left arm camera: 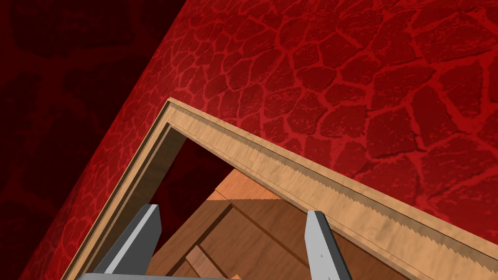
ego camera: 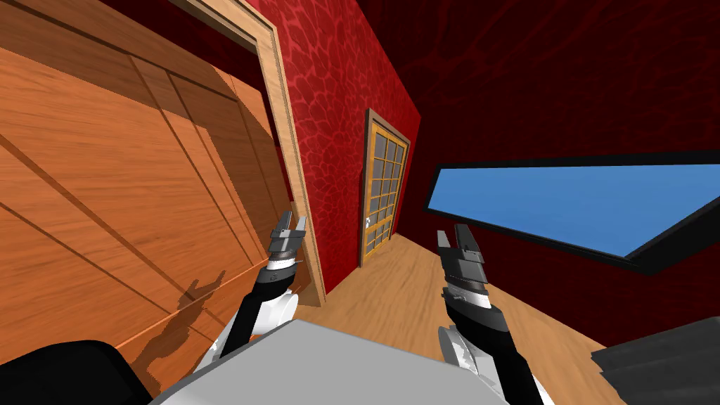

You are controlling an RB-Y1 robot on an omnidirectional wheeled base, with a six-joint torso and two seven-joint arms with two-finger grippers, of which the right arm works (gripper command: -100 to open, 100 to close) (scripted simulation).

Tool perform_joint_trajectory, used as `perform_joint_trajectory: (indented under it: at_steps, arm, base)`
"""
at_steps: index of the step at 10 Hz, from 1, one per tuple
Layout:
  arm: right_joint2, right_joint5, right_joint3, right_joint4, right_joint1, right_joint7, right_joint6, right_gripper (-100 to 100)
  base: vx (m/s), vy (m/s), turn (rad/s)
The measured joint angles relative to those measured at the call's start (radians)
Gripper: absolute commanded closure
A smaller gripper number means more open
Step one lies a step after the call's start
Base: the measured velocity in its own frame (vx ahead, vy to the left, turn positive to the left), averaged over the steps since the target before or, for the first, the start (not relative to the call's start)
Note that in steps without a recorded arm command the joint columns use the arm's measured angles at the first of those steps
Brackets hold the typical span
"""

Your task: Pull the door open

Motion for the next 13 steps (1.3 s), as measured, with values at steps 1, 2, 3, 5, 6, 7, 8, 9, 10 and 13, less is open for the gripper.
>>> perform_joint_trajectory:
  at_steps: [1,2,3,5,6,7,8,9,10,13]
  arm:
    - [-0.004,0.006,0.003,0.013,0.0,0.009,-0.005,-100]
    - [-0.007,0.013,0.005,0.031,-0.005,0.022,-0.009,-100]
    - [-0.012,0.02,0.004,0.054,-0.015,0.036,-0.013,-100]
    - [-0.022,0.037,0.006,0.1,-0.026,0.069,-0.024,-100]
    - [-0.029,0.044,0.005,0.118,-0.032,0.083,-0.027,-100]
    - [-0.032,0.05,0.007,0.136,-0.032,0.094,-0.035,-100]
    - [-0.036,0.057,0.007,0.161,-0.036,0.108,-0.047,-100]
    - [-0.037,0.068,0.011,0.188,-0.044,0.127,-0.054,-100]
    - [-0.042,0.077,0.01,0.213,-0.058,0.145,-0.054,-100]
    - [-0.049,0.096,0.013,0.261,-0.069,0.181,-0.063,-100]
  base:
    - [0.043,-0.054,0.075]
    - [0.06,-0.082,0.059]
    - [0.064,-0.085,0.076]
    - [0.067,-0.087,0.067]
    - [0.052,-0.066,0.057]
    - [0.039,-0.064,0.054]
    - [0.051,-0.079,0.086]
    - [0.056,-0.076,0.095]
    - [0.054,-0.059,0.062]
    - [0.042,-0.05,0.038]
